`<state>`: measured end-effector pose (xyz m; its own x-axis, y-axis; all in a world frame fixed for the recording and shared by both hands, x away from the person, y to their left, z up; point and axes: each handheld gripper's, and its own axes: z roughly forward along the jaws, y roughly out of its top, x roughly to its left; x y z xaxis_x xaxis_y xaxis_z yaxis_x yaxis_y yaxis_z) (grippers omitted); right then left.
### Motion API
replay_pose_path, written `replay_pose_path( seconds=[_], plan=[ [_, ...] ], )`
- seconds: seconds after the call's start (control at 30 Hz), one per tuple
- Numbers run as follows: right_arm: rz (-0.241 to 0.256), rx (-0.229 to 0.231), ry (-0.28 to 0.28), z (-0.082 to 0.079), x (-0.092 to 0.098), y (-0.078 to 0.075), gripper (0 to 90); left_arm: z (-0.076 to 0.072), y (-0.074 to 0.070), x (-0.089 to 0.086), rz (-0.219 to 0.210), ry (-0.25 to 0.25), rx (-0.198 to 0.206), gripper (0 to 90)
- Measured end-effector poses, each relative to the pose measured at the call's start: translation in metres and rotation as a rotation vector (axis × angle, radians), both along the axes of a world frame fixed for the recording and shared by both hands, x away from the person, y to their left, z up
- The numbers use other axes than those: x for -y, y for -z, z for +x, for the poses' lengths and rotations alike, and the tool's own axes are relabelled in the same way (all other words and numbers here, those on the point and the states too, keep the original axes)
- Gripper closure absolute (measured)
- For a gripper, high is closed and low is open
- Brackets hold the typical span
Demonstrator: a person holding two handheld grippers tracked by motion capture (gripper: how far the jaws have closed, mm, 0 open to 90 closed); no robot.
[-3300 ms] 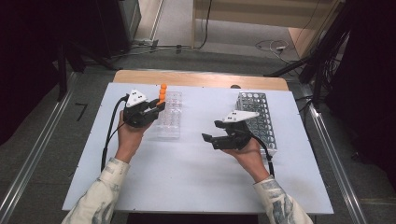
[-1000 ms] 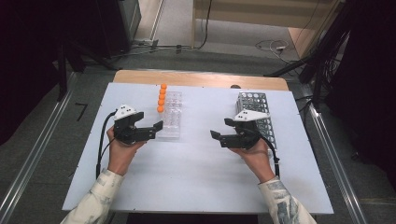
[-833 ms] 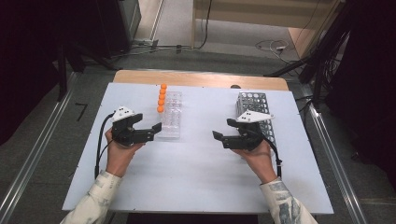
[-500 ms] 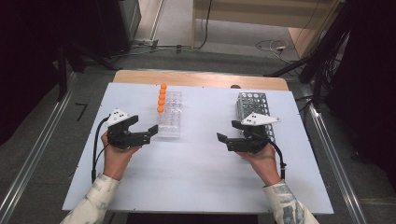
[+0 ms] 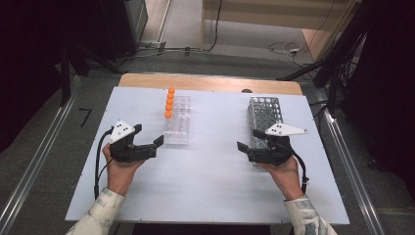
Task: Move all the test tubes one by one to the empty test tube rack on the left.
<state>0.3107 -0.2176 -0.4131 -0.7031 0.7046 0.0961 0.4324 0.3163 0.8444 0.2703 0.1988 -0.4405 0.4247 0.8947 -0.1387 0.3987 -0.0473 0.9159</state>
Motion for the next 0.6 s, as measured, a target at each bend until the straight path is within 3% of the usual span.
replay_pose_path(
  seconds=[0.37,0.6],
  plan=[
    [-0.001,-0.001,0.037,-0.006,0.014,0.003,18.9,-0.007,0.011,-0.006,0.011,-0.016,-0.045,7.6],
    [-0.004,0.007,0.043,-0.016,0.021,0.004,18.5,-0.013,0.011,-0.005,0.008,-0.001,-0.041,7.2]
  ],
)
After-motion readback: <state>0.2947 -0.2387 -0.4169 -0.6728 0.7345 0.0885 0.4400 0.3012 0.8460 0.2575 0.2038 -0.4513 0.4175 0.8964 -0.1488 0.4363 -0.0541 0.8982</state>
